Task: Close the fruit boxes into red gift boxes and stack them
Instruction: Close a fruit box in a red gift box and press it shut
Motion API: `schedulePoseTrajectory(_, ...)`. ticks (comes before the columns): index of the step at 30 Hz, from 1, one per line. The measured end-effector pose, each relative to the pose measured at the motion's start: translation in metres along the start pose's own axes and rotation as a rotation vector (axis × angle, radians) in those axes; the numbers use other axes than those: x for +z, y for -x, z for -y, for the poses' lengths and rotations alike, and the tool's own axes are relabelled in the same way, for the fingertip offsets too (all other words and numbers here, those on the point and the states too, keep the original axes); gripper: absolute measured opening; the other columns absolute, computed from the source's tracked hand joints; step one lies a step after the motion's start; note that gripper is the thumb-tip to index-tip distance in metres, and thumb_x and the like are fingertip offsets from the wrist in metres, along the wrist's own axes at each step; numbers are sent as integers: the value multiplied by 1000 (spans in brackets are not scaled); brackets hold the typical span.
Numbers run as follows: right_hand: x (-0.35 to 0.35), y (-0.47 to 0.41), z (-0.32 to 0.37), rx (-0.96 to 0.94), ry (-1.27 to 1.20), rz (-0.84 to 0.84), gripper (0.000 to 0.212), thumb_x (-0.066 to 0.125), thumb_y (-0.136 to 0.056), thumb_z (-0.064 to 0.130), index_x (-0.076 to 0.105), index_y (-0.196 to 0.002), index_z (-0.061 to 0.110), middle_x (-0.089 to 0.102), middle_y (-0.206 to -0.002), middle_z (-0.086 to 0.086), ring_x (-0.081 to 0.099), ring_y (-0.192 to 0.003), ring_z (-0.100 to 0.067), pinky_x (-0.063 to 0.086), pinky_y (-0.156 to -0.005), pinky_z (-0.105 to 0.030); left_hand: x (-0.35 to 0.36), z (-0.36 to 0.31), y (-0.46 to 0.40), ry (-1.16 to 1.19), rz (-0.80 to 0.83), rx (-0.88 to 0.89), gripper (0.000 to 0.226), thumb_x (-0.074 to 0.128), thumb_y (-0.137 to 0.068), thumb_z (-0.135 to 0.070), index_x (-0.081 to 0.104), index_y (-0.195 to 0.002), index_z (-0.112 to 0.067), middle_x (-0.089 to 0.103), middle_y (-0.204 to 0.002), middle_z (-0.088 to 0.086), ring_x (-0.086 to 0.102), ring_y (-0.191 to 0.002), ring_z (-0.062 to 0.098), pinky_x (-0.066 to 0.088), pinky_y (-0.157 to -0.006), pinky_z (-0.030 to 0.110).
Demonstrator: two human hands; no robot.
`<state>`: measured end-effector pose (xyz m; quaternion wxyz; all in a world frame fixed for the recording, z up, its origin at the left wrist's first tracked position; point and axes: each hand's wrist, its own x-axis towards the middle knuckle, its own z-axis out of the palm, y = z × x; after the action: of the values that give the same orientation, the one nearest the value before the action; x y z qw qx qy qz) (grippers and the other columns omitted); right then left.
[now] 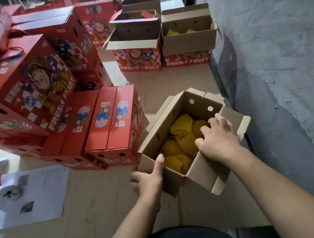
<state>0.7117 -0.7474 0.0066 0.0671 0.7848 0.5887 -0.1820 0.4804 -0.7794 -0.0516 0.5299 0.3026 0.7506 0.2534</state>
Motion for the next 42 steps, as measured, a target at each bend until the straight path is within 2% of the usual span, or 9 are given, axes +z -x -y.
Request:
schedulePoseTrajectory(5, 3, 15, -11, 67, 74, 102, 65, 27, -94, 76, 62, -127, 32, 48, -141, -9, 33, -137, -36, 28, -113, -59, -7, -18, -16, 300, 108, 90, 70, 86, -75, -57, 52, -128, -26, 69, -116, 1, 68, -101, 20, 59, -65, 36)
schedulePoseTrajectory(9, -4, 3, -48, 265, -221, -288, 58, 55, -92, 60, 47, -142, 32, 44, -143, -9, 40, -131, -36, 34, -109, -53, -19, -43, -20, 371, 133, 258, 26, 78, -91, -38, 66, -114, -37, 76, -108, 3, 76, -91, 24, 64, -67, 46)
schedulePoseTrajectory(13, -20, -25, -92, 496, -653, -56, 71, 61, -97, 50, 38, -156, 17, 47, -153, -17, 50, -129, -36, 39, -109, -48, -23, -59, 1, 312, 305, 363, 56, 66, -78, -72, 71, -124, -41, 76, -115, -13, 73, -103, 8, 58, -82, 33)
schedulePoseTrajectory(17, -29, -30, -99, 513, -1008, 233, 49, 61, -90, 70, 64, -116, 29, 66, -115, -2, 60, -101, -23, 47, -86, -42, -26, -69, 7, 498, 441, 269, 51, 60, -93, -58, 65, -137, -33, 72, -131, -7, 69, -118, 11, 52, -100, 42)
schedulePoseTrajectory(20, -30, -31, -102, 427, -1104, 228, 49, 62, -86, 75, 63, -117, 39, 66, -115, 3, 61, -105, -20, 48, -77, -40, -31, -73, -1, 844, 568, 189, 61, 57, -91, -58, 55, -146, -31, 66, -141, 2, 62, -132, 23, 45, -110, 45)
schedulePoseTrajectory(24, -34, -40, -106, 366, -1387, -58, 27, 66, -98, 47, 65, -117, 29, 75, -110, -9, 74, -81, -19, 57, -67, -34, 0, -61, 7, 471, 545, 367, 63, 35, -98, -75, 59, -142, -38, 58, -149, -8, 55, -135, 4, 42, -114, 36)
schedulePoseTrajectory(29, -45, -38, -107, 201, -515, -450, 34, 59, -99, 36, 66, -132, 33, 67, -118, -10, 63, -106, -37, 50, -89, -42, 23, -36, -11, -671, 193, 938, 68, 20, -100, -72, 21, -161, -42, 9, -162, -24, 2, -150, 11, 14, -124, 44)
schedulePoseTrajectory(36, -36, -1, -74, 1, -277, -311, 56, 50, -97, 56, 47, -151, 41, 66, -138, -6, 64, -118, -37, 52, -96, -47, 31, -32, -10, -577, 91, 712, 79, 49, -103, -48, -4, -162, -46, -17, -163, -16, 6, -154, 28, 21, -125, 52)
schedulePoseTrajectory(42, 14, 2, -76, -56, -194, -160, 60, 40, -106, 50, 30, -162, 31, 15, -172, 8, 7, -160, -16, 8, -127, -46, 26, -37, -6, -658, 80, 721, 71, 23, -99, -71, 15, -164, -43, -21, -164, -15, 6, -158, 25, 24, -127, 51)
